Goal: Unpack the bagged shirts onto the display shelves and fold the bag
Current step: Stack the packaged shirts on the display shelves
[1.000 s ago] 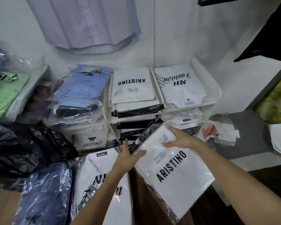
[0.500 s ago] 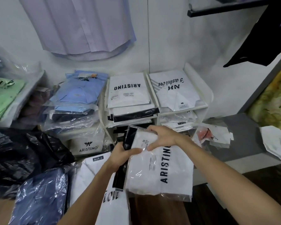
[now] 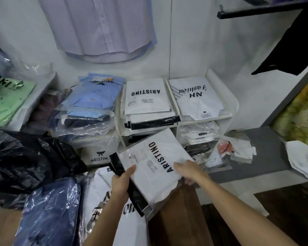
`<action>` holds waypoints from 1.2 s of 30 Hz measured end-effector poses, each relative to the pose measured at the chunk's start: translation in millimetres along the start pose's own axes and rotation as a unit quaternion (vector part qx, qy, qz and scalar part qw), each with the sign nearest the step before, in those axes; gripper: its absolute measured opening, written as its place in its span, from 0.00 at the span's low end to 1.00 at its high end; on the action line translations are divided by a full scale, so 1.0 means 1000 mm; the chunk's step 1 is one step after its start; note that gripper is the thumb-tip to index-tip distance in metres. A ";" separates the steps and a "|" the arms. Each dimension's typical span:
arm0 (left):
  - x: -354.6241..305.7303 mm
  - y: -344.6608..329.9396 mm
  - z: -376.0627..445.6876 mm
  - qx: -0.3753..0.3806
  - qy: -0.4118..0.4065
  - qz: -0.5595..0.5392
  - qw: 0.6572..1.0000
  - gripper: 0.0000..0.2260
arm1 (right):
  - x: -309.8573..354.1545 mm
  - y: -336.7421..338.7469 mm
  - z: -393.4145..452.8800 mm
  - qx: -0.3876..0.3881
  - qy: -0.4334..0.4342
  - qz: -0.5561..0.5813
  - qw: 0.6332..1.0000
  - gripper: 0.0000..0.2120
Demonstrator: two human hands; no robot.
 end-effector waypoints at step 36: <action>0.043 -0.043 -0.013 0.244 0.074 0.312 0.915 0.28 | -0.027 -0.040 0.017 0.075 -0.005 0.410 0.909 0.24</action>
Point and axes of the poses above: each hand's wrist, its own z-axis towards the middle knuckle, its own y-axis out of the back of the hand, x = y × z, the point moved 10 cm from there along z, towards the middle knuckle, and after that the axes turned 13 degrees about -z, right-handed, at the moved point
